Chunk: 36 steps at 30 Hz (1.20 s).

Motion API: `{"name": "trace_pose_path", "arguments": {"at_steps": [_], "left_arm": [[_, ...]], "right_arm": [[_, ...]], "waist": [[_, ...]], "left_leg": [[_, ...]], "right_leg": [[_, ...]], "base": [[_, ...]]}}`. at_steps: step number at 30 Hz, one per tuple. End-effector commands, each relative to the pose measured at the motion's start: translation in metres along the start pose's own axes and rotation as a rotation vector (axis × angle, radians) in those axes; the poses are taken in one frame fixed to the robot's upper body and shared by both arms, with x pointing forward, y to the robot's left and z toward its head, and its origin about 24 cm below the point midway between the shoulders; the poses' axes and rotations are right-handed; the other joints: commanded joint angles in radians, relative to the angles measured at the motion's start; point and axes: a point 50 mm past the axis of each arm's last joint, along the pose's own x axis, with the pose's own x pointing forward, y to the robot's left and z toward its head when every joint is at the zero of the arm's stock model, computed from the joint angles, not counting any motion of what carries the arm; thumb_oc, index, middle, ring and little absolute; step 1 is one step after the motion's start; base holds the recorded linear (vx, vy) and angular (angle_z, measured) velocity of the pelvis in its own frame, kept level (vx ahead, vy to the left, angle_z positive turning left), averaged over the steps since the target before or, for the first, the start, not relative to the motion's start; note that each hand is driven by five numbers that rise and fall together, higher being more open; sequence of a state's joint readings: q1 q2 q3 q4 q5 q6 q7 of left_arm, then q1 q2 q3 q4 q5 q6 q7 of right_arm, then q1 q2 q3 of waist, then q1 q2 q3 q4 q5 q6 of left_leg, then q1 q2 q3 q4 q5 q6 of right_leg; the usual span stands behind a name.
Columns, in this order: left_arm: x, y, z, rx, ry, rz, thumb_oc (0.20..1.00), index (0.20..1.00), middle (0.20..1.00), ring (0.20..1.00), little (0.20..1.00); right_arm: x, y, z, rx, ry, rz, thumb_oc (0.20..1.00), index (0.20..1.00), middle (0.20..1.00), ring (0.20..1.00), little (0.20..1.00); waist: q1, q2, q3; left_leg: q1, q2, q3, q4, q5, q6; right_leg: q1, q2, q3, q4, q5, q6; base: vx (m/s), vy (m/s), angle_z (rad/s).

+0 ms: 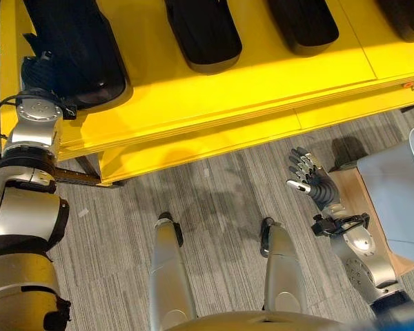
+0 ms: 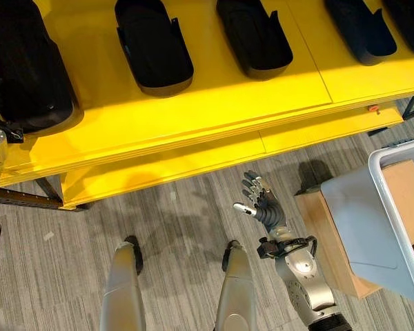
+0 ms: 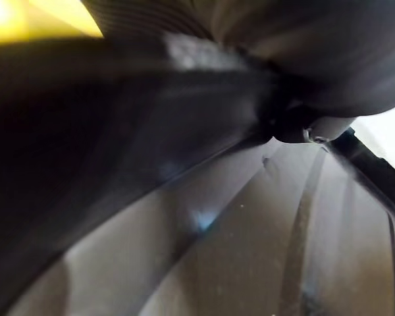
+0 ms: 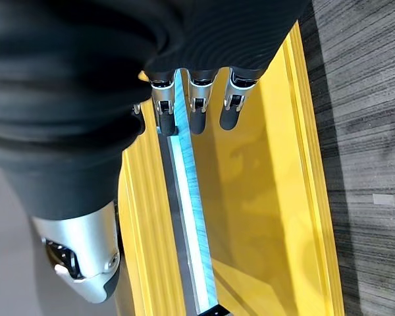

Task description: Move parts from the plastic box to the shelf.

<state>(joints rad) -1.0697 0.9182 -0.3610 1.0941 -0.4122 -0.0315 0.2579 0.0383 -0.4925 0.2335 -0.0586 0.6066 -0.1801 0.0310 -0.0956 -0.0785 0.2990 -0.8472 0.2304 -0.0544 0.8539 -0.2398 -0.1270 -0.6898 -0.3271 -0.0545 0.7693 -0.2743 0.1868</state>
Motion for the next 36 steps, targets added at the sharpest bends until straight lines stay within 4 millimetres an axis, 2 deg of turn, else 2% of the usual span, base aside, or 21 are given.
{"name": "trace_pose_path", "arguments": {"at_steps": [1,7,18,26,36], "left_arm": [[0.007,0.041,0.012,-0.006,-0.043,0.114,0.200,0.200,0.200,0.200,0.200],[0.008,0.045,0.014,0.060,-0.043,0.107,0.200,0.200,0.200,0.200,0.200],[0.011,0.059,0.032,0.180,-0.078,0.130,0.200,0.200,0.200,0.200,0.200],[0.011,0.061,0.033,0.118,-0.079,0.133,0.200,0.200,0.200,0.200,0.200],[0.010,0.066,0.022,-0.021,-0.042,0.145,0.200,0.200,0.200,0.200,0.200]], "right_arm": [[-0.008,-0.007,0.014,-0.009,-0.061,-0.010,1.000,1.000,1.000,1.000,1.000],[-0.010,-0.008,0.013,-0.006,-0.057,-0.009,1.000,1.000,1.000,1.000,1.000],[-0.012,-0.012,0.014,0.004,-0.062,-0.012,1.000,1.000,1.000,1.000,1.000],[-0.014,-0.012,0.014,0.005,-0.056,-0.013,1.000,1.000,1.000,1.000,1.000],[-0.018,-0.016,0.011,-0.009,-0.035,-0.024,1.000,1.000,1.000,1.000,1.000]], "waist": [[0.010,0.012,-0.079],[0.008,0.010,-0.078],[0.000,0.007,-0.075],[-0.002,0.006,-0.076],[-0.005,0.006,-0.093]], "left_leg": [[0.018,0.026,-0.039,-0.027,0.032,0.018],[0.014,0.029,-0.037,-0.022,0.031,0.019],[-0.023,0.030,-0.035,0.000,0.028,0.023],[-0.032,0.029,-0.031,0.007,0.022,0.026],[-0.046,0.028,-0.024,0.015,0.014,0.027]], "right_leg": [[-0.025,0.006,0.038,-0.013,0.098,-0.027],[-0.031,0.005,0.041,-0.010,0.101,-0.025],[-0.069,0.006,0.054,-0.002,0.108,-0.022],[-0.077,0.004,0.059,-0.008,0.113,-0.020],[-0.097,0.000,0.068,-0.002,0.109,-0.020]], "base": [[0.00,0.000,0.00],[0.00,0.000,0.00],[0.00,0.004,0.00],[0.01,0.018,-0.01],[0.01,0.015,-0.01]]}}
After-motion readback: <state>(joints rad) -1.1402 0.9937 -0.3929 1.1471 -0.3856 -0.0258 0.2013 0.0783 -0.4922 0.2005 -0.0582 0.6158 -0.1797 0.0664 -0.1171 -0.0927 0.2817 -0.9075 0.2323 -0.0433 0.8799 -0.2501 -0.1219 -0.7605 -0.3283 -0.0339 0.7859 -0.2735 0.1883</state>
